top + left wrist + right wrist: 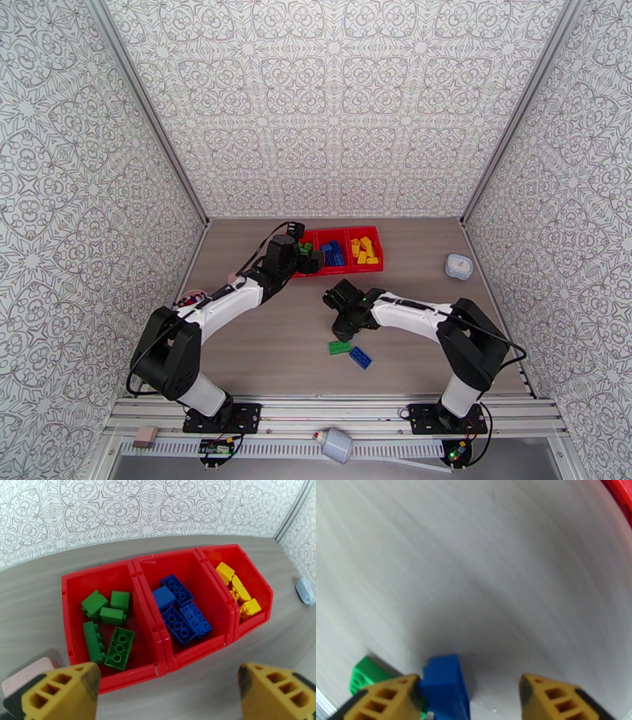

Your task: Sort the legos into containers by color

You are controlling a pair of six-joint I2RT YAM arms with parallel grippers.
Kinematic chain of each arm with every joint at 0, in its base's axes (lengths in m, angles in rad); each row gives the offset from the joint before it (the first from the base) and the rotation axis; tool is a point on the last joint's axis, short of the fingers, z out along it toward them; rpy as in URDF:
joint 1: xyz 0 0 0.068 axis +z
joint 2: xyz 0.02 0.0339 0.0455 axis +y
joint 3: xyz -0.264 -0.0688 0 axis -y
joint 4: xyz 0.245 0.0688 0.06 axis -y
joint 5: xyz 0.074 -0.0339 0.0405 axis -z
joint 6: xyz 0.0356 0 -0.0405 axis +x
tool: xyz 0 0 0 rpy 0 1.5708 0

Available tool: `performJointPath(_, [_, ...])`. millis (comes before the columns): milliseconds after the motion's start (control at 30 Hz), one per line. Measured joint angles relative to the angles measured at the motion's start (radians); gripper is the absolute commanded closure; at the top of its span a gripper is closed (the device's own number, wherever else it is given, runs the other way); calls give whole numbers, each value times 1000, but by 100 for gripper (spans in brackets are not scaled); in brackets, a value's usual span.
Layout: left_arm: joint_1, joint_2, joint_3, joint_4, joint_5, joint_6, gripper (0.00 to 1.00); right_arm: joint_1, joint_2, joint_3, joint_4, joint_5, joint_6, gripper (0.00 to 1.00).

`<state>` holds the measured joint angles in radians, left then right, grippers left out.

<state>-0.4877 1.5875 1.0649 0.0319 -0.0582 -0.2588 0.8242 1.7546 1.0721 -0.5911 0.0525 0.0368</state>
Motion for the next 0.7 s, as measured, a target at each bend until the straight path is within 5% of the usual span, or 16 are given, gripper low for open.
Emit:
performJointPath(300, [0,0,-5,2,0,0,5,0,15,11,-8,-4,5,75])
performJointPath(700, [0,-85,-63,10,19,5,3,0,-86,-13,7,17,72,81])
